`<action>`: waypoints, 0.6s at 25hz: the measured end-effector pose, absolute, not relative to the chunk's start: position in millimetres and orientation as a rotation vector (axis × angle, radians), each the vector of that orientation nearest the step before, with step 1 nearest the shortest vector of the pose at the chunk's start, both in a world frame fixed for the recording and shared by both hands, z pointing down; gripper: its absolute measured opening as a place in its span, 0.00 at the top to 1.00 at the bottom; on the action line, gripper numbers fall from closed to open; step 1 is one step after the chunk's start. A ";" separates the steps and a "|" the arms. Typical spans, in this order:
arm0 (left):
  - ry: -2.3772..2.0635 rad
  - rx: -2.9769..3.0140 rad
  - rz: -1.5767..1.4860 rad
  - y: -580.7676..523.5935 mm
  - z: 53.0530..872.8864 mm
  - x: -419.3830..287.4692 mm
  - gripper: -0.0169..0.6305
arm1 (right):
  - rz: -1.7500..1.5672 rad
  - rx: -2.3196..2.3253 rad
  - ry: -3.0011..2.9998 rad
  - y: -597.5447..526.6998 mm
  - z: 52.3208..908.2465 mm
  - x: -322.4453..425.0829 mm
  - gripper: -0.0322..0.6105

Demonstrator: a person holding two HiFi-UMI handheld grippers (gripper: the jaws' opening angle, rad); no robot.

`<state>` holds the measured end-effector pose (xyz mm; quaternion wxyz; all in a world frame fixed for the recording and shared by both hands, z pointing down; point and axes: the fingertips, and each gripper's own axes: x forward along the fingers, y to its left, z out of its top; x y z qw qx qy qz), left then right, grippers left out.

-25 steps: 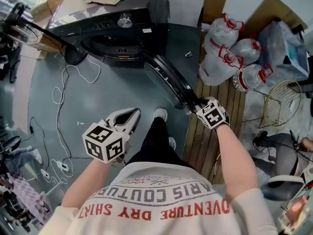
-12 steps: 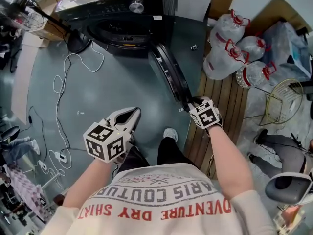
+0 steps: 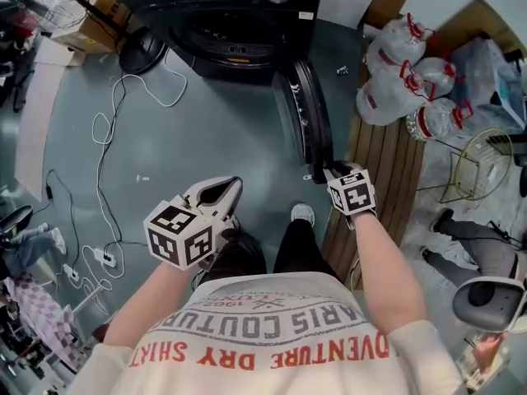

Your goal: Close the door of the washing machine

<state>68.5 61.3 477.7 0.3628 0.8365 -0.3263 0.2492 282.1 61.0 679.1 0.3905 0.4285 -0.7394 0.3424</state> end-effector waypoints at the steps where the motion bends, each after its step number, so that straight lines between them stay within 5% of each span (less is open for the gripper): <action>1: -0.843 2.156 0.638 61.6 478.1 57.2 0.93 | 0.878 1.094 -1.876 63.1 679.6 273.5 0.82; 15: -0.850 2.155 0.614 58.2 493.0 -95.6 0.93 | 0.965 1.204 -1.825 59.5 680.4 145.0 0.79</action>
